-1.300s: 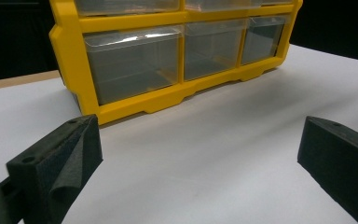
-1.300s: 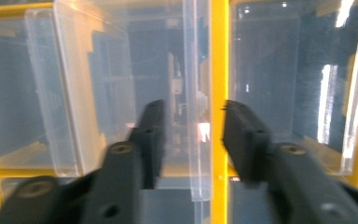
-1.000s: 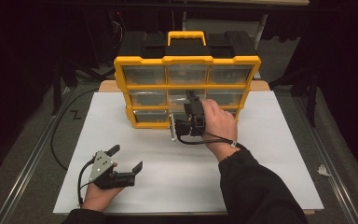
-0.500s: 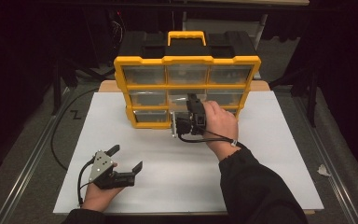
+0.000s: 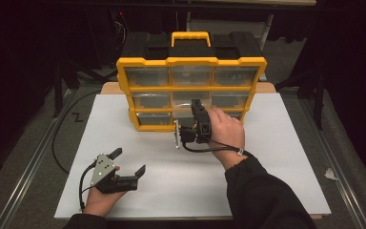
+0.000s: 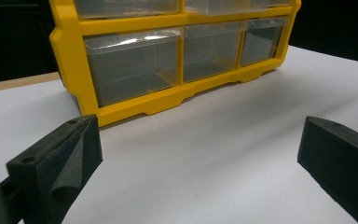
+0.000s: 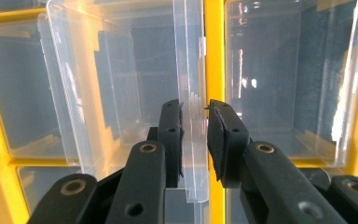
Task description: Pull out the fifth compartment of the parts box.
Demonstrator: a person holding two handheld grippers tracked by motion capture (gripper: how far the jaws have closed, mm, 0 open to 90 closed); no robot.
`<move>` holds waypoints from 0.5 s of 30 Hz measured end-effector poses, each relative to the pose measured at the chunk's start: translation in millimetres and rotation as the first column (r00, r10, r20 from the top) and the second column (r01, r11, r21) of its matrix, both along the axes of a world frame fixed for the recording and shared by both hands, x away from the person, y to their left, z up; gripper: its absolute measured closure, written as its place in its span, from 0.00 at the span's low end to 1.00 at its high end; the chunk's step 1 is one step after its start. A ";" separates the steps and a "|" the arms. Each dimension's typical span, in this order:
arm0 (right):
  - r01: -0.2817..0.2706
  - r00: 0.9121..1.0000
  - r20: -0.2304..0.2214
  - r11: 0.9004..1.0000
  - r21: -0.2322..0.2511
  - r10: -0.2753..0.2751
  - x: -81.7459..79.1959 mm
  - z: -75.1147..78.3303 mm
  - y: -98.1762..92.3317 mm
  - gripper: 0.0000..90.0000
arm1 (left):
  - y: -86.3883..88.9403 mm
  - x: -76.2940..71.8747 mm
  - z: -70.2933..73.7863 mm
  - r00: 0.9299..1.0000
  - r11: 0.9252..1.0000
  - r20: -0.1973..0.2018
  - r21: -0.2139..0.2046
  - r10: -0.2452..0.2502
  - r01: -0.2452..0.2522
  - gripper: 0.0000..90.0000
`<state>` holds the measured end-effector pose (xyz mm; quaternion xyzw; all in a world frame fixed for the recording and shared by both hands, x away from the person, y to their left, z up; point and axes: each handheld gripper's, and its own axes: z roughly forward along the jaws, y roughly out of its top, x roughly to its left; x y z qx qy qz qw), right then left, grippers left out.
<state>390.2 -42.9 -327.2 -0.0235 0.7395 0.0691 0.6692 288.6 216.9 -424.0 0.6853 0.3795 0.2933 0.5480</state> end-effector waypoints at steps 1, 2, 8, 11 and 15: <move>0.001 1.000 0.002 1.000 0.004 -0.001 -2.2 -0.7 -0.4 0.86 | -0.1 -0.2 0.1 1.000 1.000 0.000 0.000 -0.002 0.002 0.00; -0.004 1.000 0.010 1.000 -0.005 0.004 -4.2 -0.7 -0.9 0.86 | -0.3 -0.3 0.0 1.000 1.000 0.000 0.000 -0.002 0.002 0.00; -0.023 0.999 0.023 1.000 -0.014 0.023 -18.1 -1.4 -2.6 0.86 | -1.3 0.8 -0.3 1.000 1.000 -0.002 0.003 -0.005 0.005 0.00; -0.026 0.999 0.025 1.000 -0.012 0.026 -23.9 -2.7 -4.0 0.86 | -1.6 0.9 -0.2 1.000 1.000 -0.003 0.006 -0.005 0.005 0.00; -0.028 0.999 0.025 1.000 -0.010 0.028 -29.5 -4.1 -6.2 0.86 | -1.8 1.1 -0.3 1.000 1.000 -0.002 0.007 -0.004 0.004 0.00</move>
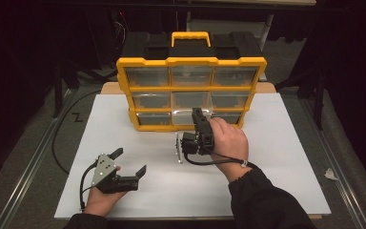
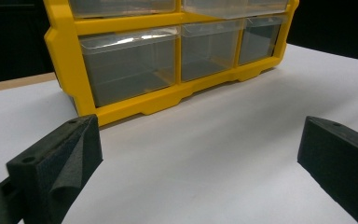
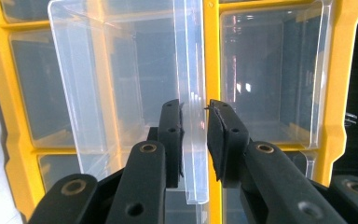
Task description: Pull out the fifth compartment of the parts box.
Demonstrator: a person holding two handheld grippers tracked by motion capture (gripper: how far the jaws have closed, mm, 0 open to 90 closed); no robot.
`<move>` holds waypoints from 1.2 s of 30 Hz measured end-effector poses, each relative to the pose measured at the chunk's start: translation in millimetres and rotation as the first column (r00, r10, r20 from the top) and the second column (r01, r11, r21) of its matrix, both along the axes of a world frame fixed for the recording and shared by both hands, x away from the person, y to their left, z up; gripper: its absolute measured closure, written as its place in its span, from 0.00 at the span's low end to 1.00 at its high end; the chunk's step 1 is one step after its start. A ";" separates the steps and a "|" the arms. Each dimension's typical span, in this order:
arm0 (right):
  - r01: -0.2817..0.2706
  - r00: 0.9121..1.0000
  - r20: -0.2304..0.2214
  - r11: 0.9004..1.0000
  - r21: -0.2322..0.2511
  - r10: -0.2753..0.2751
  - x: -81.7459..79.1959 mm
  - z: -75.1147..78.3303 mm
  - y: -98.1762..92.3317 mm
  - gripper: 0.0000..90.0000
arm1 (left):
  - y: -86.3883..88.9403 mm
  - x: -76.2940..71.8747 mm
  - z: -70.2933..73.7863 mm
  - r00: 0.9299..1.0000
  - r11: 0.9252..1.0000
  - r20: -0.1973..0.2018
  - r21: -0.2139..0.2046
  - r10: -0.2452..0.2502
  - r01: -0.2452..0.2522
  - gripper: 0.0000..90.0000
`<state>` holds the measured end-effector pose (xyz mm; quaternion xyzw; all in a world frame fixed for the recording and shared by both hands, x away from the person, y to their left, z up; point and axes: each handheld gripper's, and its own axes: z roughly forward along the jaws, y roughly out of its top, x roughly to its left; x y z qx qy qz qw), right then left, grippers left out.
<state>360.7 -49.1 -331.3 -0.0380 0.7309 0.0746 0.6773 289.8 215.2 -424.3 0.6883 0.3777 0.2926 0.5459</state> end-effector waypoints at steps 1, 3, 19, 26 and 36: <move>0.001 1.000 0.000 1.000 0.002 -0.001 -1.4 -0.5 -0.5 0.86 | 0.0 0.1 -0.1 1.000 1.000 -0.001 0.000 0.000 0.000 0.00; -0.002 1.000 -0.002 1.000 0.002 0.002 -3.6 -0.4 -1.0 0.86 | 0.1 0.1 -0.2 1.000 1.000 -0.001 0.001 0.002 -0.002 0.00; -0.026 1.000 0.007 1.000 0.013 0.025 -17.2 -5.3 0.6 0.86 | 0.2 -0.2 -0.1 1.000 1.000 0.001 0.005 -0.002 0.002 0.00; -0.026 1.000 0.008 0.999 0.021 0.026 -17.7 -6.2 -0.2 0.86 | 0.3 -0.5 0.0 1.000 1.000 0.002 0.006 -0.003 0.003 0.00; -0.027 1.000 0.007 0.999 0.028 0.027 -18.3 -6.0 -1.9 0.85 | 0.1 -0.4 -0.2 1.000 1.000 0.001 0.007 -0.004 0.004 0.00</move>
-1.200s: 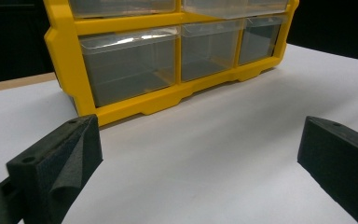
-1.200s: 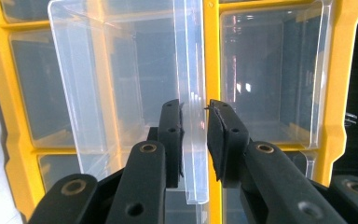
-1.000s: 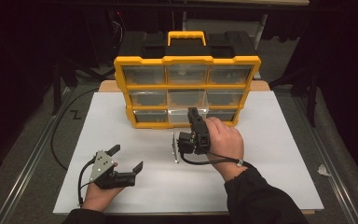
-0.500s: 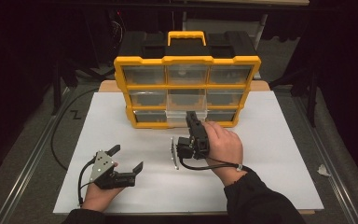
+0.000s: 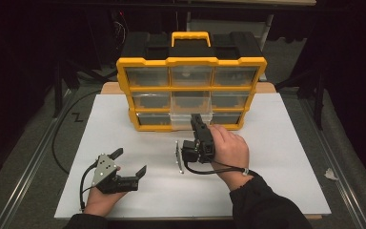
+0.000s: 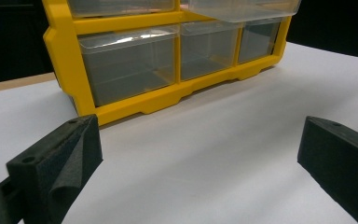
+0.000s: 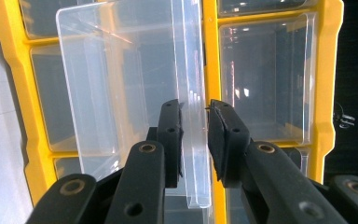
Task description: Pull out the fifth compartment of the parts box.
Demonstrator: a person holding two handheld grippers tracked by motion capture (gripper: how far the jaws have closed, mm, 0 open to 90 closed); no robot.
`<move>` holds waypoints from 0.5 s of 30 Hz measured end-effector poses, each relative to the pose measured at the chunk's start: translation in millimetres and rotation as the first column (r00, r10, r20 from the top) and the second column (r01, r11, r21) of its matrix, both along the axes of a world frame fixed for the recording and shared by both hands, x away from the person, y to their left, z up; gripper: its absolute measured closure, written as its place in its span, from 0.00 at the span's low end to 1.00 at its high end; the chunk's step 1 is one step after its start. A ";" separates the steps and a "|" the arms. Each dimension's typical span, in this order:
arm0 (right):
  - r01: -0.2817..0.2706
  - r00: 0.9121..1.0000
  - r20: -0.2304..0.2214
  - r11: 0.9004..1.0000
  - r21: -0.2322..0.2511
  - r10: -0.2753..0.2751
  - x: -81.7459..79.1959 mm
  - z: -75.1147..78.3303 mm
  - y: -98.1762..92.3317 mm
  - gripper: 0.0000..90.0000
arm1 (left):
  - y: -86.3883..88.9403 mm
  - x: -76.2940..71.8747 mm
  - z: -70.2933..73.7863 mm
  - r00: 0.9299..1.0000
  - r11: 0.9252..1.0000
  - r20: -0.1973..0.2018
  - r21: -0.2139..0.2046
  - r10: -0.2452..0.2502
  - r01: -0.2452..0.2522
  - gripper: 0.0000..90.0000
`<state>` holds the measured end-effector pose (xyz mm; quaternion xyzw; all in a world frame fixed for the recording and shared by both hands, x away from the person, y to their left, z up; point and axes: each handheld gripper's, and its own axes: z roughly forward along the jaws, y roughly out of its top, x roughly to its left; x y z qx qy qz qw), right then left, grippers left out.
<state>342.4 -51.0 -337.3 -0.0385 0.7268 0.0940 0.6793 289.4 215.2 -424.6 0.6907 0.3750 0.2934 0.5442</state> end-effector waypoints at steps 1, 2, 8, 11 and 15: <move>0.000 1.000 0.000 1.000 0.000 0.000 0.0 0.0 -0.1 0.85 | -0.1 0.0 0.0 1.000 1.000 0.000 0.000 0.000 0.000 0.00; -0.002 1.000 0.002 1.000 -0.001 0.002 0.1 0.0 -0.1 0.85 | -0.1 0.0 0.0 1.000 1.000 0.000 0.001 0.000 0.000 0.00; -0.002 1.000 -0.015 1.000 0.006 0.002 -1.7 0.9 -0.9 0.72 | 0.1 -0.1 0.0 1.000 1.000 0.000 0.001 0.000 0.000 0.00; -0.011 1.000 -0.023 1.000 0.005 0.011 -5.4 0.3 -3.8 0.67 | 0.3 -0.3 0.0 1.000 1.000 0.001 0.002 -0.002 0.002 0.00; -0.023 0.999 -0.034 1.000 -0.003 0.023 -12.7 -3.8 -10.8 0.61 | 0.4 -0.6 0.1 1.000 1.000 0.000 0.001 -0.001 0.001 0.00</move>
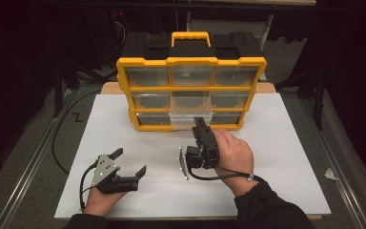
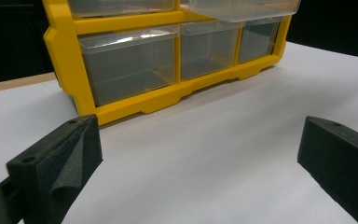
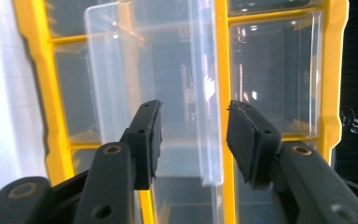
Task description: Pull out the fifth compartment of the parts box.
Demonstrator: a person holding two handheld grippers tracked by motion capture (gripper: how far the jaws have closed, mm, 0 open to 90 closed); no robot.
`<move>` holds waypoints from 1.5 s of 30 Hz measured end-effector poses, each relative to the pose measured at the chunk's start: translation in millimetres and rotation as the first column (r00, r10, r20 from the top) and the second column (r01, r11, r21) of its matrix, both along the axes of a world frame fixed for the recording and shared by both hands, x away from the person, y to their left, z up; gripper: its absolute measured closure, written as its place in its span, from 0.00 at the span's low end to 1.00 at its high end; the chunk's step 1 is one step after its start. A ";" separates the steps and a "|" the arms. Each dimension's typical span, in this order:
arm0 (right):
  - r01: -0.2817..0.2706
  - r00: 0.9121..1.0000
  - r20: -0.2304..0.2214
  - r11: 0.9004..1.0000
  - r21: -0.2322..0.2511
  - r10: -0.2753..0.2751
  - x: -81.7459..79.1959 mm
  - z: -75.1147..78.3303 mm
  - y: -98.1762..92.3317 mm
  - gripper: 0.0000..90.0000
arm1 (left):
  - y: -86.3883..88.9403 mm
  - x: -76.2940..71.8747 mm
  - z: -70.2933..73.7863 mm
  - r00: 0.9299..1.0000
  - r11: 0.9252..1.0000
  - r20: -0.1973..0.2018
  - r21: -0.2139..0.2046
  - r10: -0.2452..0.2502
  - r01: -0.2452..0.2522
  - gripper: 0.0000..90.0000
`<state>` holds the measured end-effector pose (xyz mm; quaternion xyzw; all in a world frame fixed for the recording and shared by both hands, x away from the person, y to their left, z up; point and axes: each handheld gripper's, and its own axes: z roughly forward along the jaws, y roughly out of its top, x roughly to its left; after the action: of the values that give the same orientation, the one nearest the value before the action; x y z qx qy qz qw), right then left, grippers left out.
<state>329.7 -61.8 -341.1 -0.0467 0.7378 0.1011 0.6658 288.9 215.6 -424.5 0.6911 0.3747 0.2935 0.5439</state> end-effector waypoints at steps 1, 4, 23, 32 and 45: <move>-0.003 1.000 -0.001 1.000 -0.002 0.003 -1.6 -1.7 -2.4 0.60 | 0.1 -0.1 0.1 1.000 1.000 0.000 0.000 0.000 0.000 0.00; -0.004 1.000 -0.017 1.000 -0.006 0.004 -6.1 -8.3 -11.2 0.58 | 0.0 -0.1 0.0 1.000 1.000 0.001 0.000 0.001 -0.001 0.00; 0.030 0.985 -0.168 0.998 -0.056 -0.039 -25.0 -86.9 -76.3 0.50 | 0.0 0.8 -0.5 1.000 1.000 0.003 0.006 0.014 -0.014 0.00; 0.101 0.974 -0.201 0.994 -0.046 -0.108 -29.4 -89.6 -115.9 0.48 | 0.8 1.1 -0.8 1.000 1.000 0.003 0.012 0.024 -0.024 0.00; 0.135 0.960 -0.244 0.991 -0.023 -0.137 -32.3 -94.9 -143.4 0.38 | 0.5 0.0 -0.3 0.999 0.999 0.004 0.007 0.039 -0.039 0.00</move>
<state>297.4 -205.2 -436.0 0.0150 0.8160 0.0579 0.5750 288.9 216.1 -424.8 0.6850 0.3862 0.3067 0.5363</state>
